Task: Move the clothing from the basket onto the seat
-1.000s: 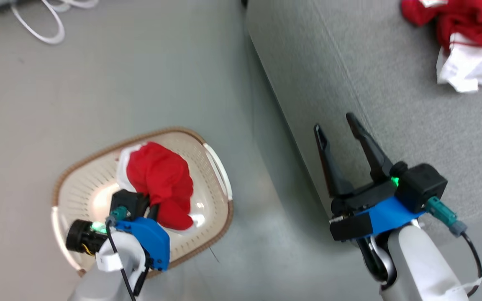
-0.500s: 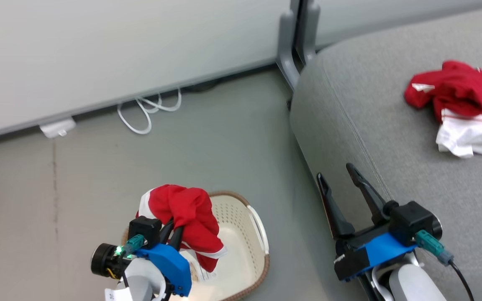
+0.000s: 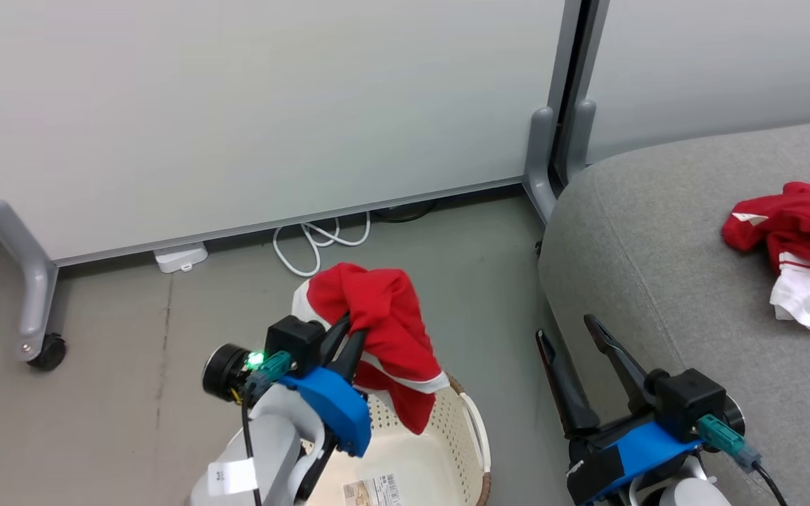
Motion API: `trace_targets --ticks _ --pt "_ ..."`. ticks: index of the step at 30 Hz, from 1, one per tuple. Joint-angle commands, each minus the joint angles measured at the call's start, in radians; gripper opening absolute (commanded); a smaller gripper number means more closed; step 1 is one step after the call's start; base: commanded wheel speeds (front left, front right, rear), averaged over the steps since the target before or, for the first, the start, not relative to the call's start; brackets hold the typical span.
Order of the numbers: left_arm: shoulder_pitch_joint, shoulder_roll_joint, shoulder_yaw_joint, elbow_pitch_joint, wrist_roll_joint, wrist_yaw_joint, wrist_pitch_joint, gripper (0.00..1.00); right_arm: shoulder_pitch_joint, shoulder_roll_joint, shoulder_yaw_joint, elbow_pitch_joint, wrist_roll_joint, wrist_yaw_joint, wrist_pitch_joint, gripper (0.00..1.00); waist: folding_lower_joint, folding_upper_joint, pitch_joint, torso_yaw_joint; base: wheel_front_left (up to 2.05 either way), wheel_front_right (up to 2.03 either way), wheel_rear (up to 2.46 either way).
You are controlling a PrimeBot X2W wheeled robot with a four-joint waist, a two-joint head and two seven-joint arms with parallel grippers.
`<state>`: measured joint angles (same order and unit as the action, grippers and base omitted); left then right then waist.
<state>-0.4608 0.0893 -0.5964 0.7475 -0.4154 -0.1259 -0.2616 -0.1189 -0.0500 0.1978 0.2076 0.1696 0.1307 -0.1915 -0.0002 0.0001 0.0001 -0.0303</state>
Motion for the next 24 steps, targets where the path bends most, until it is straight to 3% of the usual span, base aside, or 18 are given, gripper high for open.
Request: trace_targets --ticks 1,12,24 --pt "-0.039 -0.006 -0.03 0.0 -0.021 -0.008 -0.002 0.0 0.017 -0.001 -0.001 0.001 0.0 0.0 0.002 1.0 0.0002 -0.0001 -0.006 0.012 0.0 0.0 0.0" --pt "-0.184 -0.027 -0.153 -0.004 -0.124 -0.008 0.04 0.0 0.02 -0.001 0.017 0.01 0.011 0.0 0.007 1.0 0.0002 -0.0001 -0.01 0.039 0.0 0.0 0.0" --pt "-0.218 -0.036 -0.221 0.019 -0.185 -0.005 0.031 0.0 0.022 -0.001 0.024 0.013 0.009 0.0 0.007 1.0 0.0002 -0.0001 -0.003 0.036 0.0 0.0 0.0"
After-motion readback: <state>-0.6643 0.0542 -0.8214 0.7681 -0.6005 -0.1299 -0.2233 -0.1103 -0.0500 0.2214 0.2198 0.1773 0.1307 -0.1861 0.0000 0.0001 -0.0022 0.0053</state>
